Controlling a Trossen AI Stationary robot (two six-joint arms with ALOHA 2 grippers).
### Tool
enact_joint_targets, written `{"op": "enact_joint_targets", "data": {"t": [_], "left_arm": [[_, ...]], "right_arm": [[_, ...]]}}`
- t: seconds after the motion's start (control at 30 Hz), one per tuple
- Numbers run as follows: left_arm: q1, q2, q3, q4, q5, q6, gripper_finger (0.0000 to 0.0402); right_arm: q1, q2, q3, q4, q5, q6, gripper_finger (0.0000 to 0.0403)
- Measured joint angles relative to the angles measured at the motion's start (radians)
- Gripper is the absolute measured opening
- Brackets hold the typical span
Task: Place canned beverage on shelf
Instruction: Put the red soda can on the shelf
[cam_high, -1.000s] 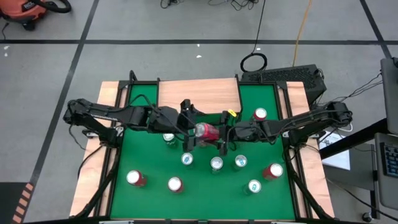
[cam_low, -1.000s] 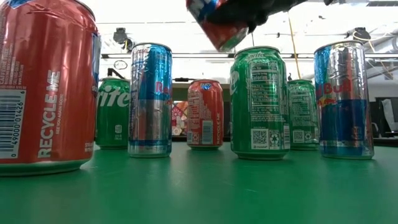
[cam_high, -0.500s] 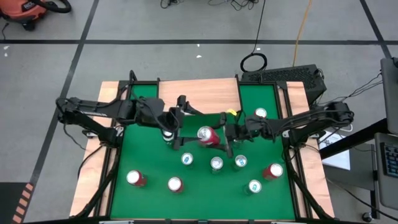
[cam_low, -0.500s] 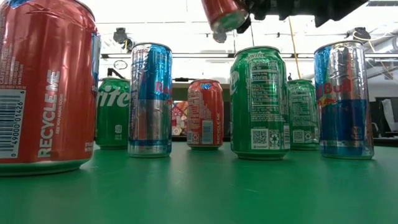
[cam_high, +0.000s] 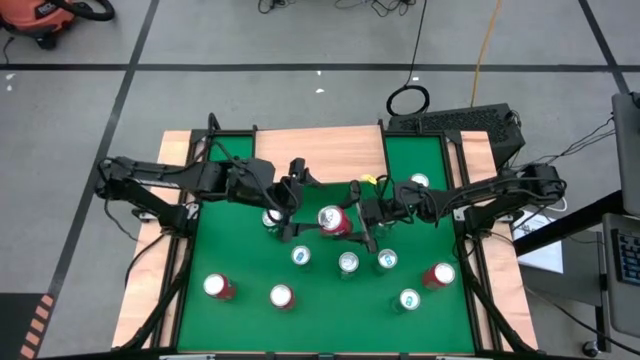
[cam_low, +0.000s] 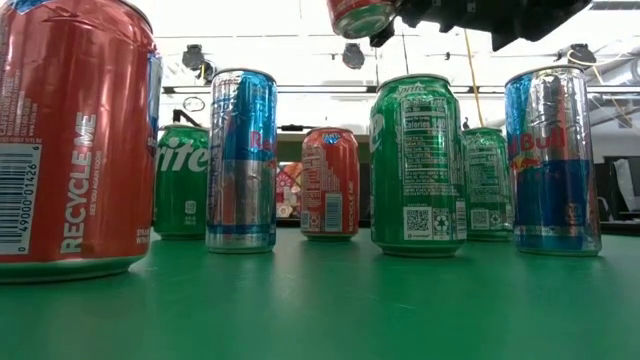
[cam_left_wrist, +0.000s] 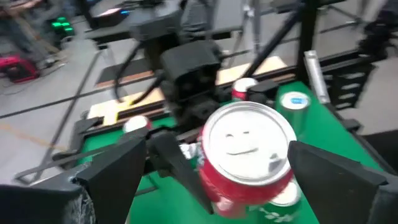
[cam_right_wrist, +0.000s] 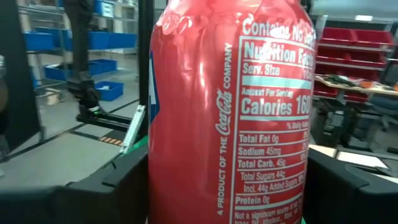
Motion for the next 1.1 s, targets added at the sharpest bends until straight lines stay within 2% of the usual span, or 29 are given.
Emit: {"op": "enact_joint_targets", "data": {"t": [0.1, 0.3, 0.5, 0.7, 1.1], "left_arm": [[0.0, 0.0, -0.015, 0.007, 0.052, 0.01, 0.039], [0.0, 0.003, -0.085, 0.075, 0.041, -0.007, 0.039], [0.0, 0.036, -0.156, 0.264, 0.039, -0.026, 0.039], [0.004, 0.047, -0.194, 0.325, 0.028, -0.031, 0.0386], [0.004, 0.047, -0.207, 0.315, 0.028, -0.035, 0.0288]], "right_arm": [[-0.003, 0.0, 0.0, 0.001, -0.004, 0.001, 0.0293], [-0.005, 0.0, 0.0, 0.008, -0.002, 0.011, 0.0296], [-0.016, 0.0, 0.0, 0.008, 0.0, 0.052, 0.0298], [-0.036, -0.001, 0.0, 0.006, -0.003, 0.078, 0.0299], [-0.038, 0.0, 0.0, -0.017, -0.002, 0.043, 0.0302]]}}
